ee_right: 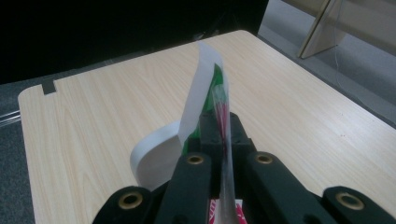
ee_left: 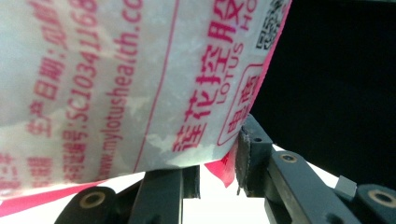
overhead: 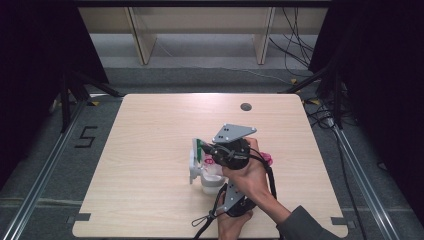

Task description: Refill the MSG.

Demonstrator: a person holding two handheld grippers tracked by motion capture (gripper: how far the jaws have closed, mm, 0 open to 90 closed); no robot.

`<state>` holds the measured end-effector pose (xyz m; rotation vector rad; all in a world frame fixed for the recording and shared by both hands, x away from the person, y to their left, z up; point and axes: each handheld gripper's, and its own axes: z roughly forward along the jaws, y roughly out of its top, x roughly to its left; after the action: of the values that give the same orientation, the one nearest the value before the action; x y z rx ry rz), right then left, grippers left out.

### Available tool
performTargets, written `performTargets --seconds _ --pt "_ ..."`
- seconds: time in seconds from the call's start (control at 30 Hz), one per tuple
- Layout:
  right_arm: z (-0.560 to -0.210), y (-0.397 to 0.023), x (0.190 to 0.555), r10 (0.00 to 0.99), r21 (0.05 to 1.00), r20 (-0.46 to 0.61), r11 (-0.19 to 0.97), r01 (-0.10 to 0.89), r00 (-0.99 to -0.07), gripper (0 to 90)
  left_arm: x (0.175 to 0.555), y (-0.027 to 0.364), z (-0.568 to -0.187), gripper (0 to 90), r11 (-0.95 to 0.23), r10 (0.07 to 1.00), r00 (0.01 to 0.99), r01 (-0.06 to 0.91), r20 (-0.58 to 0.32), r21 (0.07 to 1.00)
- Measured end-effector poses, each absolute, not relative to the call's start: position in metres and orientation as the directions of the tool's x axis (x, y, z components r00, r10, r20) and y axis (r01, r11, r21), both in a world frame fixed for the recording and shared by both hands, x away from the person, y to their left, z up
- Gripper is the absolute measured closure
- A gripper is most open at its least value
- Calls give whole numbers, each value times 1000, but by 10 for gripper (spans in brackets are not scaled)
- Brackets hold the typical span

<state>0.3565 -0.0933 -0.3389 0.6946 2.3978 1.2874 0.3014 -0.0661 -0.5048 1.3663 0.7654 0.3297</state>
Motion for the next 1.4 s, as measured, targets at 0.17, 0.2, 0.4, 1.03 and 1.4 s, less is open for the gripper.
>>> performTargets --seconds 0.17,0.2,0.4,1.03,1.4 --pt "-341 -93 359 553 843 -89 485 233 -829 900 301 -67 -505 731 206 624 723 215 -297 955" --pt "-340 -94 359 551 842 -85 486 236 -830 900 301 -67 -505 732 205 624 723 216 -297 955" --pt "-341 -93 358 556 846 -87 480 234 -827 900 301 -67 -505 731 206 620 725 217 -299 954" --pt "-338 -102 357 561 861 -63 449 239 -825 900 303 -60 -510 730 74 676 709 207 -201 976" --pt "-338 -120 353 556 881 -35 410 237 -831 900 302 -59 -518 711 40 690 698 226 -191 973"
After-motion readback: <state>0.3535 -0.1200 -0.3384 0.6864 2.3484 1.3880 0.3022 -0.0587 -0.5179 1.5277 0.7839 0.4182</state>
